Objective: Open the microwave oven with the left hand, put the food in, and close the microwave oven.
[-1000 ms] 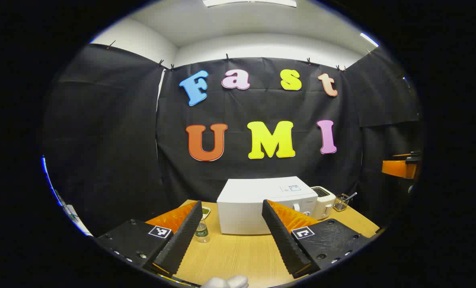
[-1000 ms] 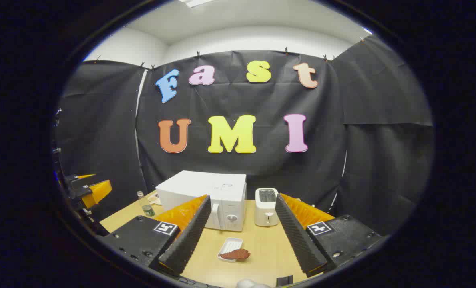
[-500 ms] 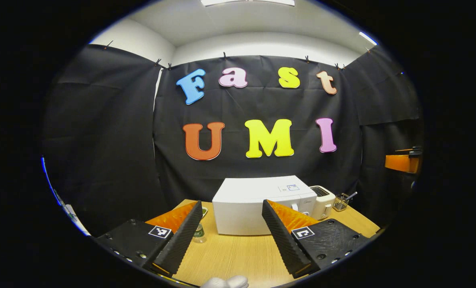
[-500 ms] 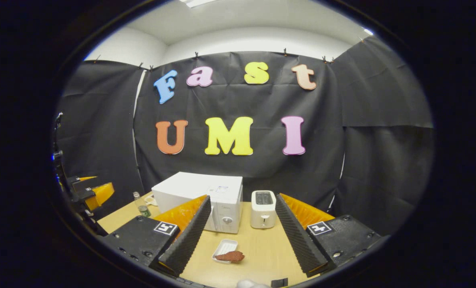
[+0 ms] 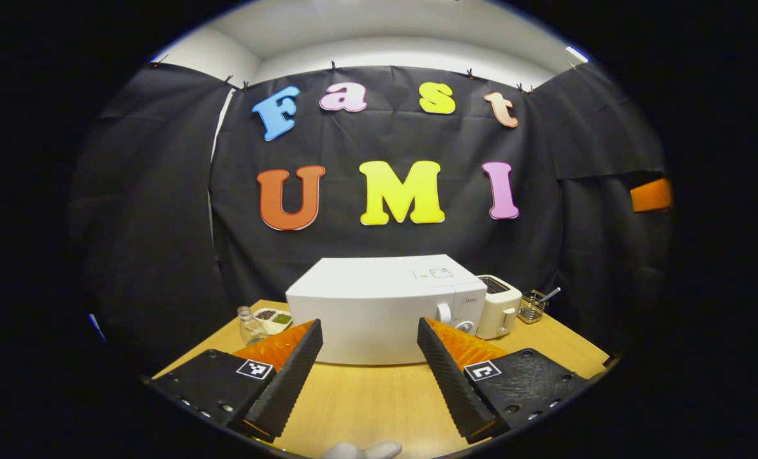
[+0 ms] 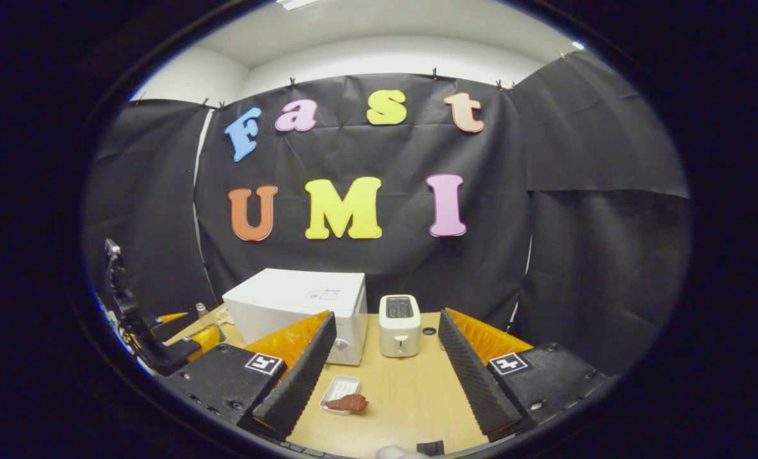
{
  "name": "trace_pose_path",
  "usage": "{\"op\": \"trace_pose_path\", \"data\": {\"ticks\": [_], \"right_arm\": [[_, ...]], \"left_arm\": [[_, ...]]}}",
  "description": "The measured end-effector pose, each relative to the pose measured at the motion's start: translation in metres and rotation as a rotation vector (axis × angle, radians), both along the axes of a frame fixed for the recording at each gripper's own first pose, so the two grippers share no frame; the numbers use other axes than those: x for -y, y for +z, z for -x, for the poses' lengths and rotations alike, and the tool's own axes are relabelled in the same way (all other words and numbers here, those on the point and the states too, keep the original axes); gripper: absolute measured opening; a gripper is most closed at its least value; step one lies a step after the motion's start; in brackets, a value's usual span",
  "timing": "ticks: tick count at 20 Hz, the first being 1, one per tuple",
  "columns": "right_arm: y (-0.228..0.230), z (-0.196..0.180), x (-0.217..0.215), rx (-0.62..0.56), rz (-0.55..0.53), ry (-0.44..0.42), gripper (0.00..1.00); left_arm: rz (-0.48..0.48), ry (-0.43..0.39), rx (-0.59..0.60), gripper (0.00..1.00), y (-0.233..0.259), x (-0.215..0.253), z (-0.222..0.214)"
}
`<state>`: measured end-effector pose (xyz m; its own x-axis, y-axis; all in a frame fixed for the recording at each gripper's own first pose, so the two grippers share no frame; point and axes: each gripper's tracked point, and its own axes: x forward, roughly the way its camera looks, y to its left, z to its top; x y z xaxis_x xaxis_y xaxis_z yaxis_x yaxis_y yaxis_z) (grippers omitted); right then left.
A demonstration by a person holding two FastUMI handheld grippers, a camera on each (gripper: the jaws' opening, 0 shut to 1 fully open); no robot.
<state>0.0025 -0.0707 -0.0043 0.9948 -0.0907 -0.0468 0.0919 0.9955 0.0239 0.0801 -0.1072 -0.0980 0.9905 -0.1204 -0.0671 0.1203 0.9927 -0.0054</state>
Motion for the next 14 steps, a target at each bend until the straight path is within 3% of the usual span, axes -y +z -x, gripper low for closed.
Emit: {"op": "trace_pose_path", "data": {"ticks": [1,2,5,7,8,14], "right_arm": [[0.000,0.001,0.007,-0.008,0.002,-0.012,1.00],[-0.002,0.002,0.014,-0.013,0.011,-0.024,0.95],[-0.013,0.008,0.041,-0.053,0.042,-0.070,0.95],[-0.020,0.011,0.058,-0.080,0.039,-0.095,1.00],[-0.026,0.013,0.068,-0.096,0.036,-0.112,0.95],[-0.046,0.010,0.108,-0.170,0.002,-0.161,1.00]], "left_arm": [[-0.002,-0.021,-0.026,0.93,-0.016,0.016,-0.009],[-0.014,-0.044,-0.048,0.93,-0.031,0.032,-0.017],[-0.024,-0.080,-0.099,0.94,-0.067,0.070,-0.047],[-0.024,-0.075,-0.118,0.95,-0.087,0.088,-0.074],[-0.017,-0.071,-0.121,0.95,-0.094,0.095,-0.087],[-0.027,-0.028,-0.132,0.96,-0.125,0.118,-0.156]]}}
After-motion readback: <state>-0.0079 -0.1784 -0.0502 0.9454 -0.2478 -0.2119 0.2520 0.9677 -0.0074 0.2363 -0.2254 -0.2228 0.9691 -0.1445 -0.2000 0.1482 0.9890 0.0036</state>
